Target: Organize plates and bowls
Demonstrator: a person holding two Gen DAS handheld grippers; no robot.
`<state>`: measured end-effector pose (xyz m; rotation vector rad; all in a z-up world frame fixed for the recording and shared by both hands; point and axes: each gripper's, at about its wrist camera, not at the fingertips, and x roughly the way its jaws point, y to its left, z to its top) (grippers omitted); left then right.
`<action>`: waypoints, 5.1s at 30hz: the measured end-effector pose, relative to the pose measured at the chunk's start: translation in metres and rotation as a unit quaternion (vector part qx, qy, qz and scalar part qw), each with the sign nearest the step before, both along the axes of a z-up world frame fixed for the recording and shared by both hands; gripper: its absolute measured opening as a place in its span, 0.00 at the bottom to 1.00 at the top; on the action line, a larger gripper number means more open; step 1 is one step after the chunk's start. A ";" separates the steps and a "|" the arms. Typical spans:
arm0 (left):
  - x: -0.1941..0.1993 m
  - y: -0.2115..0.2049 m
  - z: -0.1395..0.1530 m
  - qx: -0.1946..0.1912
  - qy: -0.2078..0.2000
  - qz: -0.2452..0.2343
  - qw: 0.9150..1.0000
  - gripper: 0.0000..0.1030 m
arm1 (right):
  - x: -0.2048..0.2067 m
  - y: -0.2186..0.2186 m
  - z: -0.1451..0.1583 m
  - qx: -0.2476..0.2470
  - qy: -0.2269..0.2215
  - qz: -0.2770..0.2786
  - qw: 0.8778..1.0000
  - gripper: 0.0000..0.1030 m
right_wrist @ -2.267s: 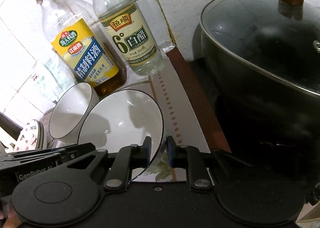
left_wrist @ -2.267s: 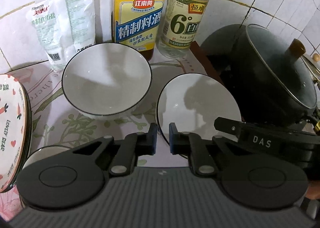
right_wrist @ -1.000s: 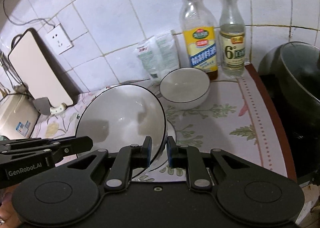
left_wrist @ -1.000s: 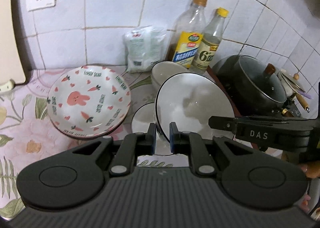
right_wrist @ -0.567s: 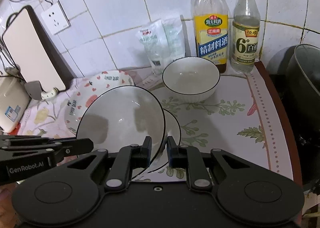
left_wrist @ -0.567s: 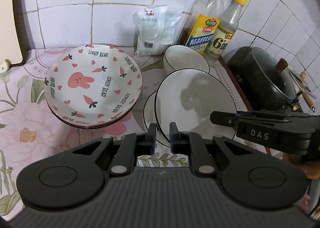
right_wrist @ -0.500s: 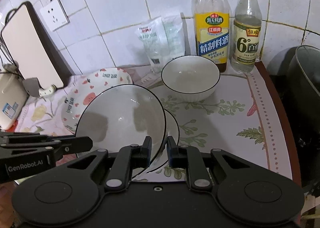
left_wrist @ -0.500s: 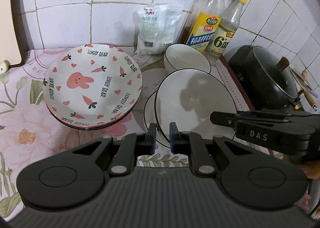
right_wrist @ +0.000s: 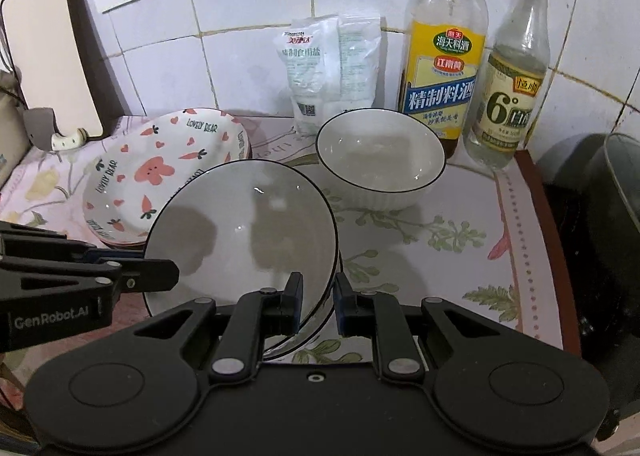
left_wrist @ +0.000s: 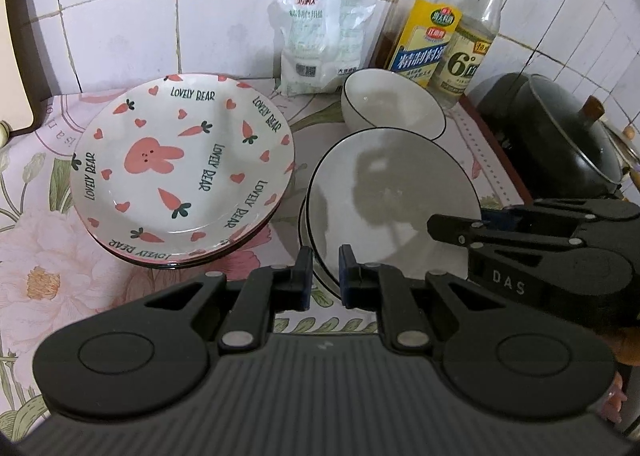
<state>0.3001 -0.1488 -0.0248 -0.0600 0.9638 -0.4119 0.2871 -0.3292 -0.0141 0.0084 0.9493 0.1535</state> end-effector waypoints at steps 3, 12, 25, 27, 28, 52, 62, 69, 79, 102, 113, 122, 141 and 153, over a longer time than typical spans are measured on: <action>0.003 0.000 -0.004 -0.007 0.013 -0.003 1.000 0.13 | 0.001 0.000 -0.004 -0.010 -0.001 0.003 1.000 0.19; -0.009 0.004 0.007 -0.010 -0.015 -0.002 1.000 0.18 | -0.006 -0.003 0.003 -0.008 -0.022 0.015 1.000 0.22; -0.053 0.014 0.046 -0.011 -0.027 -0.043 0.999 0.32 | -0.059 -0.026 0.063 0.028 -0.068 0.027 0.997 0.35; -0.058 0.015 0.051 -0.016 -0.024 -0.049 0.998 0.33 | -0.067 -0.028 0.070 0.031 -0.070 0.028 0.997 0.38; -0.061 0.016 0.054 -0.017 -0.024 -0.052 0.998 0.33 | -0.070 -0.029 0.073 0.033 -0.071 0.030 0.996 0.40; -0.014 -0.017 0.097 -0.018 -0.077 -0.085 0.993 0.51 | -0.020 -0.097 0.077 0.082 -0.096 0.018 0.992 0.64; 0.065 -0.047 0.036 -0.001 -0.040 -0.053 0.998 0.51 | 0.052 -0.126 0.016 0.161 -0.018 -0.045 0.986 0.64; 0.113 -0.063 0.010 0.011 -0.039 -0.041 0.998 0.48 | 0.091 -0.138 -0.018 0.197 0.020 -0.087 0.976 0.63; 0.143 -0.078 -0.023 0.015 -0.007 -0.068 0.998 0.24 | 0.119 -0.136 -0.050 0.217 0.052 -0.105 0.969 0.25; 0.110 -0.049 0.020 -0.050 -0.012 -0.076 0.996 0.16 | 0.089 -0.124 -0.002 0.186 0.013 -0.108 0.977 0.20; 0.031 -0.014 0.084 -0.055 -0.051 -0.067 0.995 0.16 | 0.034 -0.080 0.063 0.168 -0.010 -0.065 0.984 0.20; -0.017 0.019 0.102 -0.059 -0.065 -0.056 0.995 0.16 | -0.005 -0.049 0.084 0.151 -0.030 -0.036 0.987 0.20; -0.019 0.018 0.042 -0.052 -0.037 -0.030 0.997 0.16 | -0.009 -0.024 0.035 0.066 -0.025 0.010 0.997 0.20; -0.007 0.007 0.011 -0.037 0.006 -0.026 0.999 0.17 | 0.000 -0.018 0.012 0.023 -0.033 0.023 0.999 0.20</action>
